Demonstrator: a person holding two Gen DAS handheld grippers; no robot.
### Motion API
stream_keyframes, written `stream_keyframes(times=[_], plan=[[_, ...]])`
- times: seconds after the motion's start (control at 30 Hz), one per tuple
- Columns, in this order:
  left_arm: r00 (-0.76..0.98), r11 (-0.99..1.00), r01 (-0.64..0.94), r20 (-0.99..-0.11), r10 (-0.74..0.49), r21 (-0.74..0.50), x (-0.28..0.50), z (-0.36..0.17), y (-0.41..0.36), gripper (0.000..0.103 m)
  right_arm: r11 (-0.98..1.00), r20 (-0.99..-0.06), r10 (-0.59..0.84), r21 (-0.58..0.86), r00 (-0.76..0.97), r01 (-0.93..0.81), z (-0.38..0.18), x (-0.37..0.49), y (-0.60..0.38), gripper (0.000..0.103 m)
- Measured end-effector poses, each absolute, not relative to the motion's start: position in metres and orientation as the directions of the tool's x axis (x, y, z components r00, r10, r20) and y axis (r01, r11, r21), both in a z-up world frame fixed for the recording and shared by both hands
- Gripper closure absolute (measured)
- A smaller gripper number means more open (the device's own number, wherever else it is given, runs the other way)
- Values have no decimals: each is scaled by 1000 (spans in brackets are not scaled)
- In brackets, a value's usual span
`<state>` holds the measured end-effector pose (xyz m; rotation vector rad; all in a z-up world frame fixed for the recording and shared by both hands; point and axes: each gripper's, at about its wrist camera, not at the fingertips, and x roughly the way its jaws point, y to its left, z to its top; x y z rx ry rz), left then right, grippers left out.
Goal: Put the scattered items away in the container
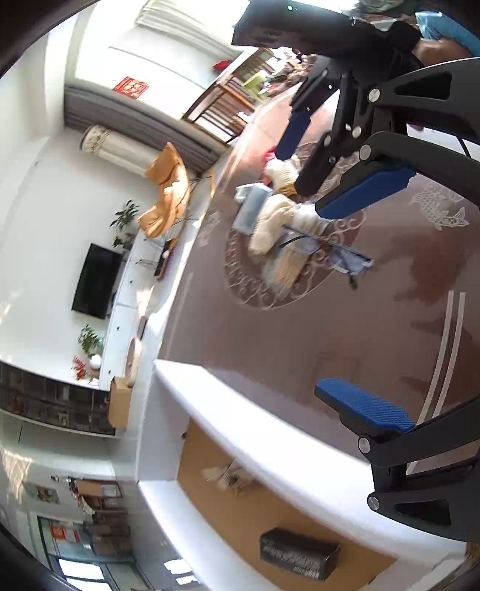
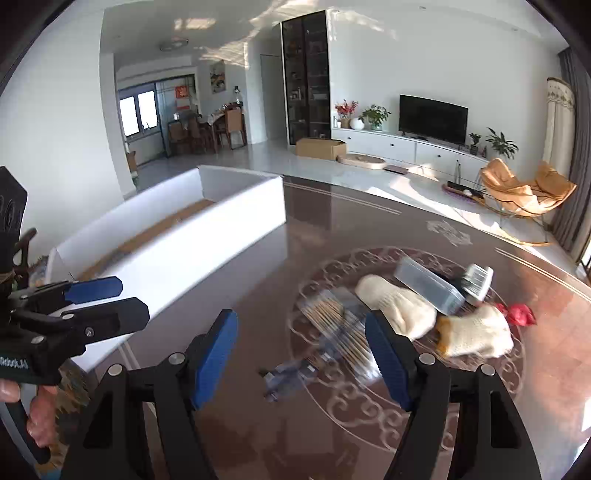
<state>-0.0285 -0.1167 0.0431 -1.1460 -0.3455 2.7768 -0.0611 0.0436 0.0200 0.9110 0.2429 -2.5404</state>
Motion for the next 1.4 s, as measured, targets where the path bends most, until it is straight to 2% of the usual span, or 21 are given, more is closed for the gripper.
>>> stream_keyframes(times=[0.07,0.13,0.27,0.43,0.63,0.83,0.9,1.07,1.4], plan=[[-666,-978,-39,-725,178,-204,-25,10,-85,15,-911,-706,-206,-115,-678,397,-9,-48,87,31],[-647,-981,-54,-742,176,-186,-20,-11,-69,15,-928,-743,-138,-133,-655,347,-28,-36,124,31],[-652,-988,-55,-744,144,-143,-16,-28,-62,15,-962,-742,-132,-64,-657,266,-42,-13,173,31],[-644,-993,-56,-757,113,-101,-24,-37,-59,15,-979,-747,-140,5,-650,205,-55,-13,174,31],[-644,-996,-46,-761,84,-71,-39,-41,-67,15,-969,-764,-132,-34,-632,243,-67,-23,152,31],[-608,-997,-53,-791,70,-47,-60,-40,-67,15,-977,-775,-136,1,-617,214,-71,-27,159,30],[-613,-997,-57,-787,69,-43,-64,-42,-68,13,-977,-774,-130,-6,-619,213,-71,-27,158,30],[-592,-996,-83,-802,72,-29,-70,-45,-63,0,-977,-774,-132,-3,-620,212,-71,-27,158,30],[-586,-996,-85,-808,57,-9,-68,-44,-60,0,-978,-771,-135,2,-623,209,-71,-26,158,30]])
